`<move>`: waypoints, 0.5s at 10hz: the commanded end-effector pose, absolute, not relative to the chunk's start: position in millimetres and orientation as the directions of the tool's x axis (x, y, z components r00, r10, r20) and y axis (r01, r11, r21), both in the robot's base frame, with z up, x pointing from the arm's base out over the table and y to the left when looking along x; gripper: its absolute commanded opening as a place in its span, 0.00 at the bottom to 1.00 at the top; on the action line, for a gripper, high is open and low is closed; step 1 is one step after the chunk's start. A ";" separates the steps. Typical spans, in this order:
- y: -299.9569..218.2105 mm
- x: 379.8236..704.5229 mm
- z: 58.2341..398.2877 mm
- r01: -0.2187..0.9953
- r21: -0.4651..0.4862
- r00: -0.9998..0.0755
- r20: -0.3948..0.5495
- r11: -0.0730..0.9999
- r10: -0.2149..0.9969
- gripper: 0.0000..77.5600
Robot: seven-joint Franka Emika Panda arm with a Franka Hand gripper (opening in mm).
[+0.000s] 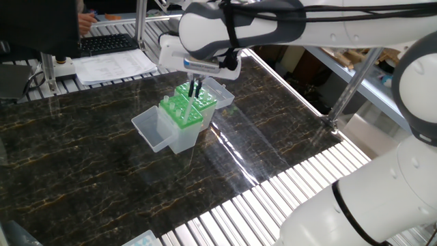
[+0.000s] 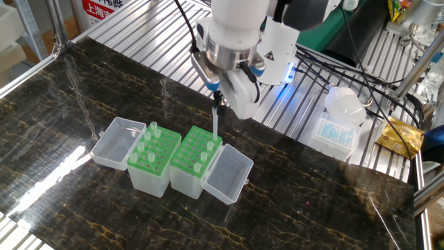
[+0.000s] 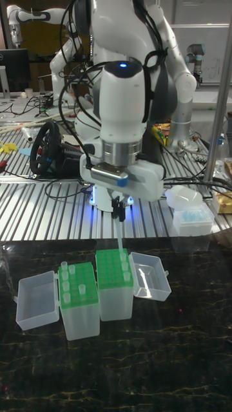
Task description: Transfer all large pipette tips from one holder to another
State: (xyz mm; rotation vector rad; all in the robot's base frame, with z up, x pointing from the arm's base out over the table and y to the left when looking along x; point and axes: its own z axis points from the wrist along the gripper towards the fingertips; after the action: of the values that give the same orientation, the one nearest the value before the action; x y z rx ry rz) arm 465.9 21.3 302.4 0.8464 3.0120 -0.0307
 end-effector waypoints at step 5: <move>11.0 471.1 329.1 0.532 -0.006 -0.847 -0.005 0.847 0.532 0.01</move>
State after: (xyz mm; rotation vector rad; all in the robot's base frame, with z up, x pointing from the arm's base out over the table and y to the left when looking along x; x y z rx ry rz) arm 468.2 15.1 319.8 0.8585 3.0132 -0.0249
